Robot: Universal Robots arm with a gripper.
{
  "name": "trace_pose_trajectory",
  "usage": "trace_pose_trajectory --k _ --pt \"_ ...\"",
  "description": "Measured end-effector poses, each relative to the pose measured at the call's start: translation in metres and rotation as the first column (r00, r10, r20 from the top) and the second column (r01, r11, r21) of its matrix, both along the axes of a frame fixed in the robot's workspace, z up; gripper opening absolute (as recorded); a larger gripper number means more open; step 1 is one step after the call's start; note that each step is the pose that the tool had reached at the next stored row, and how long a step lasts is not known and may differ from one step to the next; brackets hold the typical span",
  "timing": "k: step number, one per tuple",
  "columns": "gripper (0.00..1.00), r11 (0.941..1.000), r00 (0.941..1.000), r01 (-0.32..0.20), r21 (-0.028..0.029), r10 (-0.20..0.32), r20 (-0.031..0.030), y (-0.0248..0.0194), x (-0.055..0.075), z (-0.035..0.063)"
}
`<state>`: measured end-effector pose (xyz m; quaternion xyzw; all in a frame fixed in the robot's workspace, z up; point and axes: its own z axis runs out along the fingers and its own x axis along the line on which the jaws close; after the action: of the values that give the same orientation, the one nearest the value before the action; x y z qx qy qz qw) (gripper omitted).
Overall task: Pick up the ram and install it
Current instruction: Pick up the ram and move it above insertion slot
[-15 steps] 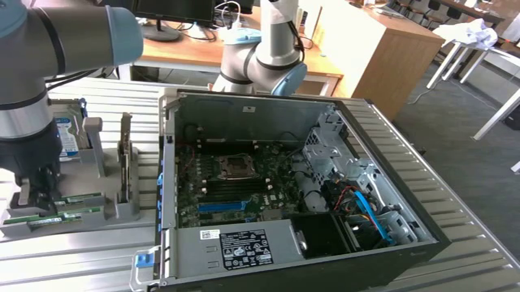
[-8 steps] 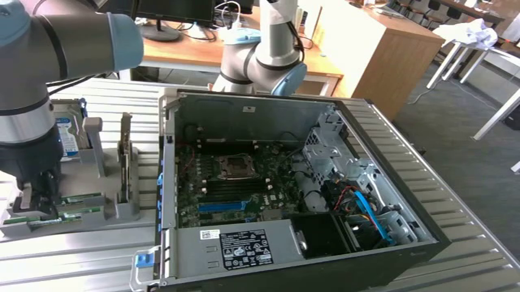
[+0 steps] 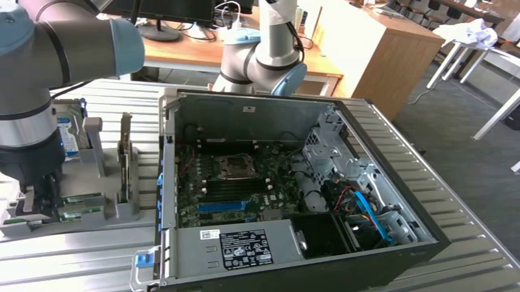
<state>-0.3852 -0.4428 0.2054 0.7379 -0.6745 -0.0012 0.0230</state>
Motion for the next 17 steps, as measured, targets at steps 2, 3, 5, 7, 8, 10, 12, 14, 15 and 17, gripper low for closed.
trace_pose_trajectory --k 2,3,5,7,8,10,12,14,15,17 --pt "0.36 1.0 1.0 0.0 -0.0007 0.0 0.0002 -0.0001 0.0013 -0.0009" --pt "0.36 1.0 1.0 0.0 -0.0014 0.0 0.0002 0.0 0.0017 -0.0014" --pt "0.36 1.0 1.0 0.0 -0.0026 0.0 0.0003 0.0 0.0022 -0.0028" --pt "0.36 1.0 1.0 0.0 -0.0035 0.0 0.0002 -0.0001 0.0023 -0.0042" --pt "0.36 1.0 1.0 0.0 -0.004 0.0 0.0002 -0.0001 0.0024 -0.005" --pt "0.36 1.0 1.0 0.0 -0.0049 0.0 0.0002 -0.0001 0.0025 -0.0064" --pt "0.36 1.0 1.0 0.0 -0.0053 0.0 -0.0001 -0.0001 0.0024 -0.0069" --pt "0.36 1.0 1.0 0.0 -0.0051 0.0 0.0 -0.0001 0.0024 -0.0069" --pt "0.36 1.0 1.0 0.0 -0.005 0.0 0.0 -0.0001 0.0024 -0.007" --pt "0.36 1.0 1.0 0.0 -0.0046 0.0 0.0001 -0.0001 0.0024 -0.007"
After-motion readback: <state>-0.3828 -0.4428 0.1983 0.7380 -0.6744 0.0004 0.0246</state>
